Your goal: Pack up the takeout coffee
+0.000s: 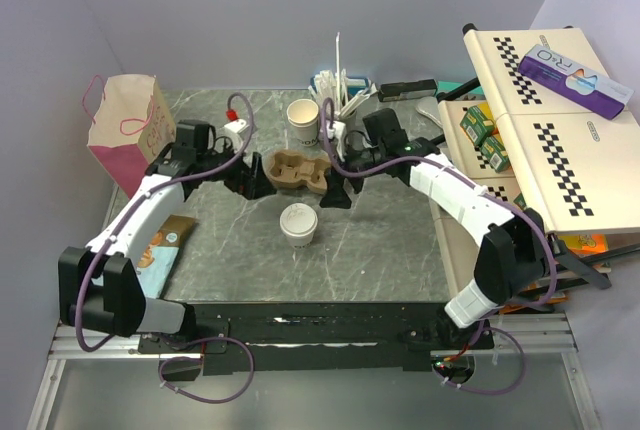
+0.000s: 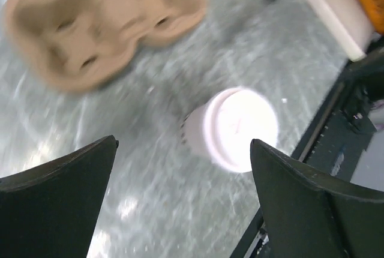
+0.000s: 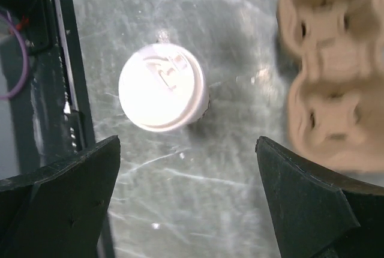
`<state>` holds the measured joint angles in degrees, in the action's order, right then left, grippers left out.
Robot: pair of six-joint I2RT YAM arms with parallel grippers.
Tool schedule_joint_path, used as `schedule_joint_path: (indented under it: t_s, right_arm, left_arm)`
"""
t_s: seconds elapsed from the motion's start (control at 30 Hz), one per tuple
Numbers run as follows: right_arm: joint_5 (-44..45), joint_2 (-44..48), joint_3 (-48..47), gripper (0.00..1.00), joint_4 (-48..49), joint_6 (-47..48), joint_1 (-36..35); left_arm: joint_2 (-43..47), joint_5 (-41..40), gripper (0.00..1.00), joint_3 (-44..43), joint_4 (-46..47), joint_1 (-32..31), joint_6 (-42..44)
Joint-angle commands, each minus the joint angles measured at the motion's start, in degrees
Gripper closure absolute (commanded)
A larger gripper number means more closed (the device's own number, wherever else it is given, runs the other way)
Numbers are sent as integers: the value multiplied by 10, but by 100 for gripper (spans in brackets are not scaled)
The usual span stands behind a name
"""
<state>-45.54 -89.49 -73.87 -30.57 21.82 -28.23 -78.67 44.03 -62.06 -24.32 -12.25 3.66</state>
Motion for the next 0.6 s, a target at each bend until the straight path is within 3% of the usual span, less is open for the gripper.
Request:
schedule_joint_path:
  t_s: [0.0,0.23,0.33,0.43,0.57]
  right_arm:
    - [11,-17,-76,0,-46,127,-46]
    - [34,-93,-156,0,-83,204,-108]
    - [39,-107,-169,0,-75,171,-117]
    - [72,-82,-148,0,-22,84,-115]
    - [178,-33,-129,0,17,9,-111]
  left_arm:
    - [31,-57,1,19,8,35,-25]
    - [51,-55,1,14,40,91,-77]
    - [62,-15,1,28,31,96,-77]
    - [111,57,1,90,54,96,-34]
    - [172,78,0,207,80,85,138]
